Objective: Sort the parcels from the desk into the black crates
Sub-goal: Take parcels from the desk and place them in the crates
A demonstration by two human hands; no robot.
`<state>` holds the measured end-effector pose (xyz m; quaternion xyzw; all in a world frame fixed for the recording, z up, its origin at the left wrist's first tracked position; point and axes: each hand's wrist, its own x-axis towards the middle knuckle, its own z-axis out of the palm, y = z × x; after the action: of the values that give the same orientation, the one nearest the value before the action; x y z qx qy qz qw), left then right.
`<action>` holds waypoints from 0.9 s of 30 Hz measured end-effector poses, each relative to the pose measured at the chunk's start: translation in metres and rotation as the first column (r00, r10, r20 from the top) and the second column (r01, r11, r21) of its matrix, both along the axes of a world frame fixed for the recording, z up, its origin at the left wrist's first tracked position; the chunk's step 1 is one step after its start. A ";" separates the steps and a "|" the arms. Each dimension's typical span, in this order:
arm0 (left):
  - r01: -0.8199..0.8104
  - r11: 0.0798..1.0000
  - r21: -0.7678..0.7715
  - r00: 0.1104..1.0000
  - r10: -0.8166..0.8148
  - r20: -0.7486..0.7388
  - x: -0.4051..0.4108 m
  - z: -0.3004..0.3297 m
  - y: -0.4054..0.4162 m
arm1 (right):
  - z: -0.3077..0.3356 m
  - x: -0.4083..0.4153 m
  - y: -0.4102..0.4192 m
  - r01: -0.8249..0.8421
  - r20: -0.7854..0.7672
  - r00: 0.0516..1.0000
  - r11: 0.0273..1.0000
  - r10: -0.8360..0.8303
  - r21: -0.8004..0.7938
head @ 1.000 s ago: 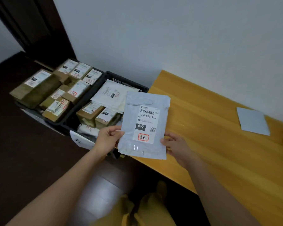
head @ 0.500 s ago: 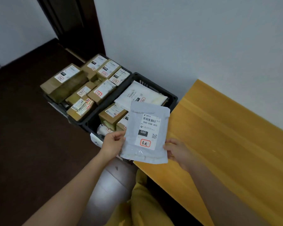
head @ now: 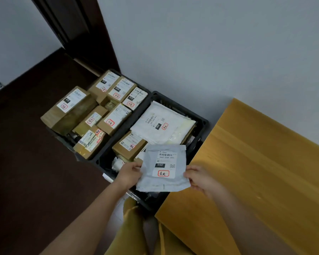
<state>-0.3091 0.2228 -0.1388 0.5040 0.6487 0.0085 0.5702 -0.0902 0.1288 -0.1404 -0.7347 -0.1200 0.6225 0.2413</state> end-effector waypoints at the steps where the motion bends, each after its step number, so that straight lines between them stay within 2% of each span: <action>1: 0.030 0.999 -0.013 1.000 -0.030 -0.004 0.001 -0.004 0.005 | -0.002 -0.001 0.003 0.006 0.003 1.000 1.000 -0.006 -0.004; 8: 0.217 0.973 -0.075 0.976 -0.216 0.019 0.008 -0.030 0.054 | -0.008 -0.010 0.020 0.161 0.071 0.985 0.987 -0.159 -0.017; 13: 0.401 0.910 0.101 0.915 -0.404 0.012 -0.002 -0.047 0.111 | -0.020 -0.038 0.058 0.320 0.170 0.933 0.947 -0.316 0.004; 17: 0.534 0.830 0.161 0.844 -0.536 -0.034 -0.011 -0.058 0.157 | -0.031 -0.057 0.103 0.297 0.280 0.914 0.954 -0.293 0.030; 22: 0.521 0.791 0.320 0.844 -0.533 -0.057 -0.016 -0.065 0.192 | -0.040 -0.067 0.138 0.195 0.455 0.847 0.957 -0.274 0.213; 27: 0.481 0.772 0.415 0.863 -0.500 -0.071 -0.013 -0.079 0.202 | -0.065 -0.073 0.156 0.042 0.576 0.797 0.968 -0.183 0.249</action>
<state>-0.3221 0.4248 -0.2175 0.7655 0.4650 0.0095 0.4447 -0.1635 0.2852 -0.2051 -0.8664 -0.2143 0.3282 0.3093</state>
